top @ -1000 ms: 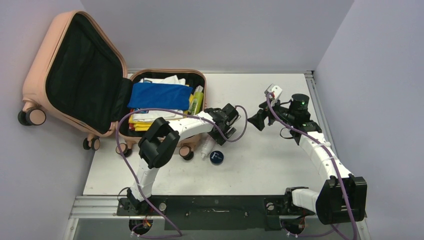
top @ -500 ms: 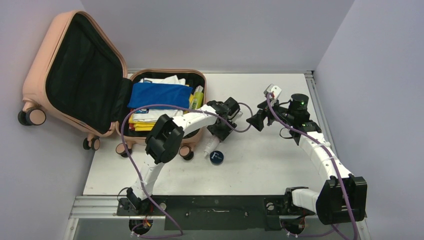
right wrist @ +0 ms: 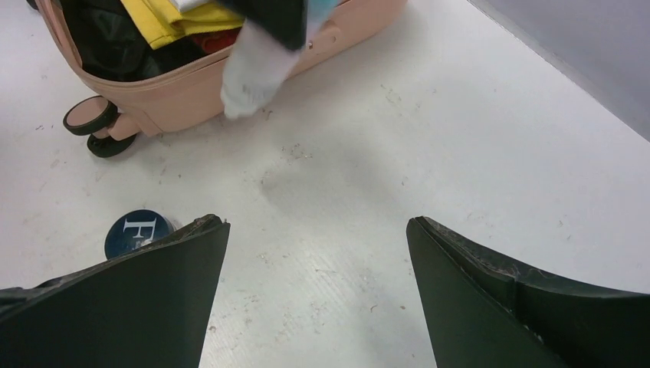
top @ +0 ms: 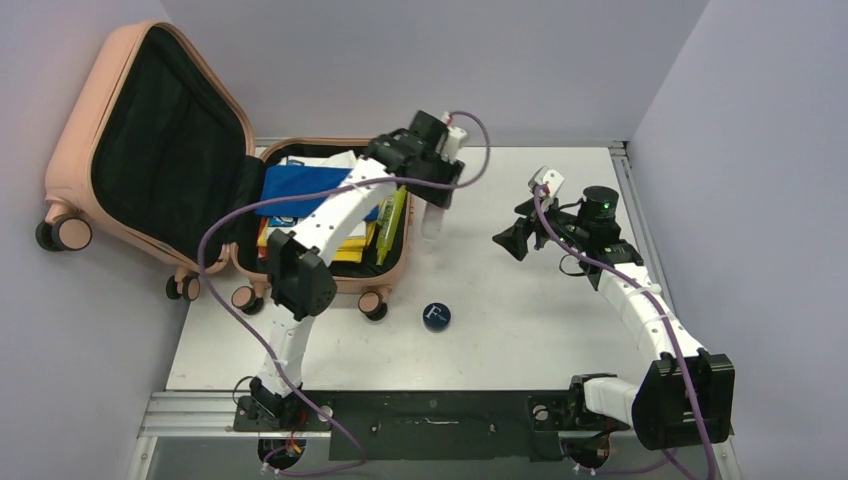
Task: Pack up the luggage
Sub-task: Place the makeup in the luggage, then pick up the makeup from the center of the board, then place the makeup in the luggage, then close the luggage at the center of the board.
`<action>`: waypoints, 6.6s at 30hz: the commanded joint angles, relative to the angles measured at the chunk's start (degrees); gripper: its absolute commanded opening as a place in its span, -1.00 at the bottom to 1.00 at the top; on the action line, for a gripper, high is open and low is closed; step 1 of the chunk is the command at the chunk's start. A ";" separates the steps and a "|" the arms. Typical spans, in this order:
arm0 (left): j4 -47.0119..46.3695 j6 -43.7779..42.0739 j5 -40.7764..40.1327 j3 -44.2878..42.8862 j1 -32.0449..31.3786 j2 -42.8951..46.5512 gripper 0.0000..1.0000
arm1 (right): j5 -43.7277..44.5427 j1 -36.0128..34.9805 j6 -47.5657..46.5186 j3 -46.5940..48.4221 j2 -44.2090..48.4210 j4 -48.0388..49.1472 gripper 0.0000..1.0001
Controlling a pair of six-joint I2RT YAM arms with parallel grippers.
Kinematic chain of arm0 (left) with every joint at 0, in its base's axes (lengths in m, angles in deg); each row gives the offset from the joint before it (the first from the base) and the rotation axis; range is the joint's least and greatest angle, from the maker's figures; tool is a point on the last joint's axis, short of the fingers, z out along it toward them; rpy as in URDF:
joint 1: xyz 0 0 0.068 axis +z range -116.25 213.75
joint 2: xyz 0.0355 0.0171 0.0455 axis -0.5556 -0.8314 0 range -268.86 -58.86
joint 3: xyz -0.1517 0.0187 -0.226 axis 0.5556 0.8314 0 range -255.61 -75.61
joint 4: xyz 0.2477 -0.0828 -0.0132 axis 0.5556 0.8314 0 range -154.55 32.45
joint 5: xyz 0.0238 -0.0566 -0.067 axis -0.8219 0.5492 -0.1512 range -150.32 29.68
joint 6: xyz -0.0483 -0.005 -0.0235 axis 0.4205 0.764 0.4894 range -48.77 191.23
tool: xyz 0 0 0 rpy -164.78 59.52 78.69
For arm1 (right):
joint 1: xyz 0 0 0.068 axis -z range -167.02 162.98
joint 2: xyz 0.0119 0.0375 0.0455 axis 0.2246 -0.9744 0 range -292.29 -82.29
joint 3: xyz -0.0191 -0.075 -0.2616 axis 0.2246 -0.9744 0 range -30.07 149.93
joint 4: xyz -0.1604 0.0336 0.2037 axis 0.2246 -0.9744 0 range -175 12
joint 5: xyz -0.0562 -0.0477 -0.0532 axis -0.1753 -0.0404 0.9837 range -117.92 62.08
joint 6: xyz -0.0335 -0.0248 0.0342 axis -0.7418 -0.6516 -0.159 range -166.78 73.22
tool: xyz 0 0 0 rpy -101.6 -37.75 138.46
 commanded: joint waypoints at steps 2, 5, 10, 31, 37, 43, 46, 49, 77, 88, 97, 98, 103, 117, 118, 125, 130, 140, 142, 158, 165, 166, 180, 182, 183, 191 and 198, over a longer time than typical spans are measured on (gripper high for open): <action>2.36 0.72 0.63 -2.36 10.48 7.09 -1.00 | -1.57 0.38 -0.46 0.38 0.97 1.98 0.79; 3.79 1.30 3.27 -4.50 14.26 7.01 -1.00 | -1.39 0.46 -0.46 0.37 0.89 2.06 0.79; 4.59 1.46 3.21 -5.80 17.85 7.28 -1.00 | -1.48 0.55 -0.31 0.46 0.82 2.06 0.79; 5.04 -2.42 -4.26 -11.87 18.13 -10.92 -0.45 | -3.56 -0.07 0.77 0.70 -0.30 2.31 0.79; 3.64 -2.06 -4.84 -12.81 18.10 -7.48 0.99 | -3.41 -0.15 -0.68 1.16 0.32 0.84 0.79; -1.01 -1.56 0.75 -8.09 17.95 5.56 0.92 | -3.41 -0.07 -1.02 0.99 0.73 0.79 0.79; -6.98 -6.93 7.31 4.41 15.70 16.54 0.92 | -3.28 0.10 -1.54 0.99 1.08 0.50 0.79; -10.01 -18.67 15.46 18.80 10.18 26.28 0.92 | -2.99 0.20 -2.24 1.12 1.28 0.18 0.79; -30.44 -36.78 16.92 58.65 -11.96 21.31 0.92 | 0.35 8.11 -0.41 3.71 2.53 -1.01 0.79; -23.06 -37.69 17.96 53.90 -11.95 15.91 0.39 | -0.59 8.11 -0.81 4.15 2.17 -1.91 0.79; -17.46 -37.80 17.59 49.55 -12.04 16.73 -0.82 | -0.68 8.12 -0.92 4.16 2.05 -1.93 0.79; -16.60 -37.69 17.42 48.68 -12.00 17.37 -0.85 | -0.68 8.11 -0.90 4.15 2.03 -1.91 0.79; -13.40 -36.02 14.05 43.23 -11.22 21.69 -0.91 | -0.64 8.11 -1.00 4.15 1.76 -1.81 0.79; -2.96 -32.29 -2.45 27.64 1.36 27.21 -1.00 | -1.05 8.12 -0.73 4.09 1.66 -1.71 0.80; -2.61 -32.08 -2.18 28.18 2.83 27.15 -1.00 | -1.11 8.11 -0.77 4.07 1.75 -1.72 0.79; -3.91 -31.93 -0.68 36.93 7.65 27.64 -1.00 | -1.47 8.05 -0.48 3.90 1.60 -1.46 0.79; -5.72 -30.92 3.76 41.44 8.44 26.20 -1.00 | -1.58 8.07 -0.31 3.86 1.59 -1.33 0.79; -8.94 -29.76 5.30 44.57 8.44 20.14 -1.00 | -1.56 8.11 -0.53 3.80 1.54 -1.36 0.79; -9.07 -29.44 6.00 44.51 8.44 19.33 -0.97 | -1.63 8.11 -0.55 3.76 1.52 -1.42 0.79; -8.04 -29.18 5.01 40.95 8.44 22.73 0.56 | -2.09 8.03 -0.73 3.89 1.56 -1.65 0.80; -2.85 -28.99 5.74 35.23 8.44 25.87 0.92 | -2.18 8.03 -0.72 3.90 1.54 -1.62 0.79; -1.46 -29.05 5.60 33.65 8.44 26.64 0.92 | -2.18 8.03 -0.77 3.90 1.54 -1.63 0.79; -5.75 -38.02 -35.43 20.95 11.41 39.12 0.92 | -2.83 7.82 -0.27 4.08 1.87 -1.61 0.79; -8.78 -42.14 -39.56 20.91 13.62 40.69 0.92 | -3.01 7.66 -0.20 4.07 1.72 -1.51 0.79; -9.22 -43.44 -40.08 20.16 15.22 41.14 0.92 | -3.09 7.64 -0.20 4.07 1.73 -1.54 0.79; -14.22 -49.53 -41.05 14.28 28.78 43.58 0.92 | -3.92 7.01 0.00 3.90 1.66 -1.45 0.79; -23.68 -57.64 -44.65 13.26 31.83 45.91 0.93 | -4.37 6.71 0.56 3.55 1.72 -0.98 0.79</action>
